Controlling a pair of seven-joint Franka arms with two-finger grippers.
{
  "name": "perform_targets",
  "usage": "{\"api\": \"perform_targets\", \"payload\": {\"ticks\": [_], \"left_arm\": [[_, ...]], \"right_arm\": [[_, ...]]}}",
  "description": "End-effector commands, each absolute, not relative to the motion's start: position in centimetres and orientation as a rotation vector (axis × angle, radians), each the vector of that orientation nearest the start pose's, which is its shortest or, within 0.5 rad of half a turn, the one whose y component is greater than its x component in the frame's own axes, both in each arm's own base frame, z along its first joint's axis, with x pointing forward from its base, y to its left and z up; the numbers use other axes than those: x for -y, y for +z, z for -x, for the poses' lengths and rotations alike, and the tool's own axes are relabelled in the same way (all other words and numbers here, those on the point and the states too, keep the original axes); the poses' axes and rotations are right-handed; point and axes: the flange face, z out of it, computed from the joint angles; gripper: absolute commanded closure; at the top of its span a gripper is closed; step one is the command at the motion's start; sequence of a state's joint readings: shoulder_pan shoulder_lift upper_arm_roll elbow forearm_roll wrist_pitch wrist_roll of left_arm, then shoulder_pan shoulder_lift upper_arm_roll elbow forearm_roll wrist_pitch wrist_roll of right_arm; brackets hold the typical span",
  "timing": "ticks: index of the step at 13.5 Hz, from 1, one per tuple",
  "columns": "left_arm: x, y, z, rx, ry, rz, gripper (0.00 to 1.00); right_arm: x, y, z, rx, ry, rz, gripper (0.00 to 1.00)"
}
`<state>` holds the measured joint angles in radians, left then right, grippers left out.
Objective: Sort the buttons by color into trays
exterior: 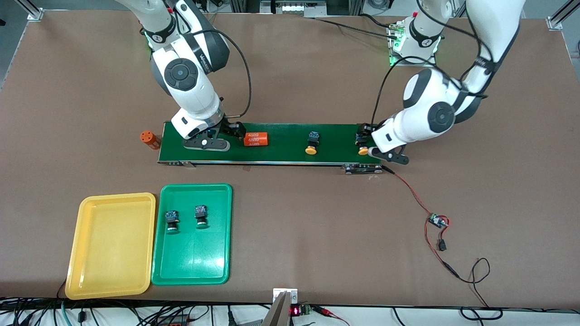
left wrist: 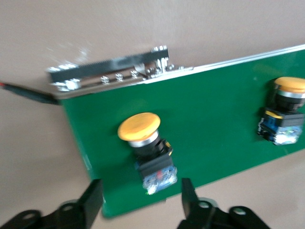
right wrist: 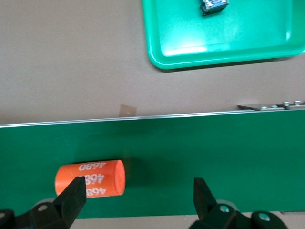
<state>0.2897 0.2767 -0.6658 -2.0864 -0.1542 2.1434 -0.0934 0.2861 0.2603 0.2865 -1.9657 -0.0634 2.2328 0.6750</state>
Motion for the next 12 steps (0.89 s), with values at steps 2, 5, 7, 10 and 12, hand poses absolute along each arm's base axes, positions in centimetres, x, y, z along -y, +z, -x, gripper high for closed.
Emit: {"api": "perform_targets", "payload": {"ticks": [2,5,7,10,12], "left_arm": [[16.5,41.6,-53.0,-0.278,0.293,3.228,0.00],[12.4,46.4,-54.9,-0.289,0.288,3.113,0.00],[8.9,49.3,-56.0,-0.275,0.257,3.089,0.00],[5.3,56.1,-55.1,-0.187,0.089,3.102,0.00],[3.1,58.3,-55.5,-0.126,0.019,3.114,0.00]], "right_arm": [[-32.6,34.9,-51.0,-0.129,-0.015,3.103,0.00],[-32.5,35.0,-51.2,-0.133,-0.019,3.102,0.00],[-32.4,34.9,-51.1,-0.133,-0.015,3.103,0.00],[-32.6,34.4,-51.0,-0.130,-0.002,3.104,0.00],[-32.4,34.4,-51.1,-0.135,0.003,3.107,0.00]]}}
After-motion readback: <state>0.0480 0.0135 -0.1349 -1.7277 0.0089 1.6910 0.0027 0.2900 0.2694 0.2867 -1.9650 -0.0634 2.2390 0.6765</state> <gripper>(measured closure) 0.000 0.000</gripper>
